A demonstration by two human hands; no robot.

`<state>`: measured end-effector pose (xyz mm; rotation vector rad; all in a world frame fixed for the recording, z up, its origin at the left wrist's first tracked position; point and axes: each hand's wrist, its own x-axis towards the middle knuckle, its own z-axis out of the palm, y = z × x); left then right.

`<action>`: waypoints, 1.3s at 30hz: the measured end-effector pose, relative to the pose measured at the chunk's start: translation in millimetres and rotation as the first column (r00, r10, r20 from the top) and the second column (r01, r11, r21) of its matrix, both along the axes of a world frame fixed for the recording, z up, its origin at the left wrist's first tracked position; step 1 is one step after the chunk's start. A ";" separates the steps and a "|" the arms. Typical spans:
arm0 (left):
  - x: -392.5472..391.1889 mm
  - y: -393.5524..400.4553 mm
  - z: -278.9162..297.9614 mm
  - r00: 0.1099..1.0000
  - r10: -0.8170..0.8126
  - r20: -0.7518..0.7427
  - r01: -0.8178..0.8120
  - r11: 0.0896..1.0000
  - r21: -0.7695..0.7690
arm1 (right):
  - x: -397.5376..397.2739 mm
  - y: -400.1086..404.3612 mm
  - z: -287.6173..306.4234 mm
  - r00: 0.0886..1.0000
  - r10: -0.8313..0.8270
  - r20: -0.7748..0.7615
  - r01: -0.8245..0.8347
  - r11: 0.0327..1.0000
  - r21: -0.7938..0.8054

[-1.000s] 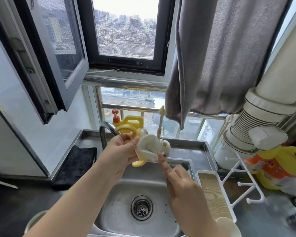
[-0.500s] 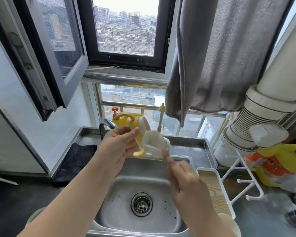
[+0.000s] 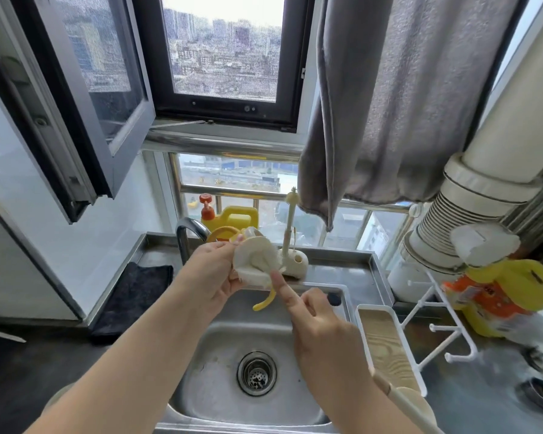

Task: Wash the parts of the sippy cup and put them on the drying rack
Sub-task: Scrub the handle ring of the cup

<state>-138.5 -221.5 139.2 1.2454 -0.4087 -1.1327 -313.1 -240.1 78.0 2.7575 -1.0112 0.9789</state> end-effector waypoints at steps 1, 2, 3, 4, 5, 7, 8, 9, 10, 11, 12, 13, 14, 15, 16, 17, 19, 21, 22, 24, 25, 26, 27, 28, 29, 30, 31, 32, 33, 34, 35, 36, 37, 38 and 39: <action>0.3 1.0 0.1 1.000 -0.002 0.011 0.001 1.000 0.012 | -1.2 0.1 -1.9 1.000 0.010 -0.004 -0.010 1.000 0.001; 1.5 2.2 -0.1 1.000 -0.011 0.017 0.010 1.000 0.018 | -5.1 0.3 -7.0 1.000 0.009 -0.013 -0.009 1.000 0.006; 3.3 3.6 -0.9 1.000 -0.021 0.014 0.021 1.000 0.018 | -10.1 0.6 -13.2 1.000 0.000 -0.022 0.001 1.000 0.018; 5.5 5.2 -1.6 1.000 -0.027 0.007 0.027 1.000 0.013 | -15.5 0.8 -19.5 1.000 -0.009 -0.025 0.010 0.999 0.036; 7.5 6.5 -2.3 1.000 -0.028 0.003 0.028 1.000 0.009 | -19.1 0.7 -24.1 1.000 -0.015 -0.021 0.016 0.998 0.058; 8.2 7.6 -2.2 1.000 -0.009 -0.001 0.009 1.000 0.000 | -18.2 -1.1 -22.2 1.000 -0.017 -0.013 0.018 0.996 0.088; 8.5 7.0 -1.8 1.000 0.013 -0.017 -0.014 1.000 -0.012 | -14.6 -2.6 -17.4 1.000 -0.016 -0.016 0.017 0.996 0.084; 9.0 5.8 -0.5 0.999 0.035 -0.041 -0.036 0.999 -0.027 | -9.7 -3.6 -11.5 1.000 -0.016 -0.016 0.017 0.998 0.067; 10.3 3.9 1.5 0.997 0.047 -0.058 -0.049 0.998 -0.036 | -5.2 -4.0 -6.1 1.000 -0.014 -0.007 0.015 0.999 0.051; 11.5 2.5 4.2 0.997 0.049 -0.062 -0.052 0.998 -0.038 | -1.5 -3.8 -2.6 1.000 -0.013 0.008 0.012 0.999 0.046; 12.2 1.6 6.4 0.998 0.042 -0.057 -0.044 0.998 -0.038 | 1.1 -3.4 -1.7 1.000 -0.011 0.021 0.010 0.999 0.051; 12.0 1.4 8.1 0.998 0.026 -0.053 -0.028 0.999 -0.042 | 3.2 -2.9 -2.2 0.999 -0.006 0.032 0.004 0.998 0.067; 11.0 1.7 8.7 0.999 0.004 -0.051 -0.007 0.998 -0.056 | 4.1 -2.2 -3.9 0.999 -0.003 0.040 -0.001 0.996 0.093; 8.7 2.4 8.6 0.998 -0.026 -0.054 0.022 0.996 -0.081 | 4.4 -1.2 -6.0 0.999 0.000 0.042 -0.005 0.992 0.122; 6.3 3.3 6.8 0.997 -0.057 -0.058 0.050 0.992 -0.113 | 4.0 -0.6 -7.3 0.999 0.001 0.040 -0.006 0.990 0.143; 4.4 4.2 4.9 0.994 -0.080 -0.070 0.069 0.987 -0.148 | 3.4 -0.9 -7.8 0.999 0.001 0.037 -0.007 0.988 0.153; 4.1 4.6 -0.4 0.991 -0.098 -0.093 0.077 0.974 -0.211 | 1.6 -2.6 -7.3 0.999 0.004 0.036 -0.009 0.987 0.160; 5.0 3.9 -3.6 0.989 -0.097 -0.111 0.065 0.962 -0.267 | 0.3 -3.5 -4.8 0.999 0.004 0.043 -0.010 0.989 0.146; 4.7 3.0 -4.0 0.990 -0.087 -0.110 0.054 0.959 -0.279 | -0.3 -3.3 -4.1 0.999 0.003 0.041 -0.008 0.991 0.132; 3.7 2.1 -2.8 0.993 -0.067 -0.102 0.038 0.964 -0.262 | -3.1 -2.2 -6.6 0.999 0.009 0.034 -0.012 0.994 0.113; 4.0 1.9 -2.7 0.992 -0.060 -0.112 0.030 0.967 -0.252 | -6.1 -1.5 -8.7 0.999 0.014 0.036 -0.018 0.992 0.124; 5.4 1.7 -3.4 0.989 -0.051 -0.137 0.016 0.969 -0.245 | -10.1 -1.3 -10.6 0.999 0.015 0.041 -0.021 0.990 0.142; 7.1 1.6 -3.8 0.985 -0.039 -0.170 -0.004 0.971 -0.241 | -14.5 -1.8 -11.5 0.999 0.012 0.044 -0.019 0.987 0.159; 8.9 1.3 -4.9 0.979 -0.027 -0.200 -0.021 0.972 -0.236 | -18.4 -2.4 -10.8 0.999 0.009 0.047 -0.017 0.985 0.169; 9.4 1.1 -6.6 0.976 -0.021 -0.218 -0.029 0.973 -0.227 | -20.3 -3.3 -8.4 0.999 0.009 0.052 -0.018 0.984 0.175; 7.6 0.3 -9.1 0.974 -0.021 -0.224 -0.028 0.977 -0.213 | -19.4 -4.8 -4.8 0.998 0.018 0.063 -0.028 0.984 0.173; 3.4 -0.3 -11.8 0.974 -0.027 -0.224 -0.016 0.982 -0.190 | -16.0 -7.0 -0.4 0.996 0.027 0.081 -0.040 0.986 0.164; -2.1 -1.0 -14.4 0.974 -0.037 -0.223 0.000 0.987 -0.162 | -10.9 -9.7 3.7 0.994 0.032 0.103 -0.047 0.988 0.145; -6.9 -1.4 -15.5 0.975 -0.045 -0.219 0.015 0.991 -0.135 | -5.9 -11.8 8.1 0.992 0.033 0.123 -0.049 0.991 0.126; -9.5 -1.4 -15.1 0.976 -0.048 -0.213 0.023 0.993 -0.118 | -3.5 -12.6 10.7 0.991 0.035 0.129 -0.050 0.992 0.119; -9.1 -1.0 -13.3 0.977 -0.045 -0.209 0.021 0.993 -0.114 | -4.9 -12.1 10.6 0.992 0.034 0.118 -0.049 0.991 0.122; -5.9 -0.5 -10.8 0.977 -0.031 -0.213 0.005 0.993 -0.120 | -9.6 -11.2 7.4 0.995 0.035 0.093 -0.048 0.989 0.137; -1.7 0.6 -7.7 0.974 -0.013 -0.227 -0.018 0.991 -0.131 | -16.2 -9.5 2.9 0.998 0.031 0.061 -0.041 0.985 0.166; 2.6 1.6 -4.7 0.969 0.004 -0.245 -0.039 0.990 -0.139 | -22.6 -7.3 -1.8 0.999 0.025 0.028 -0.030 0.979 0.203; 5.4 2.3 -1.4 0.966 0.008 -0.257 -0.048 0.988 -0.147 | -27.3 -5.6 -5.7 1.000 0.017 0.002 -0.017 0.972 0.234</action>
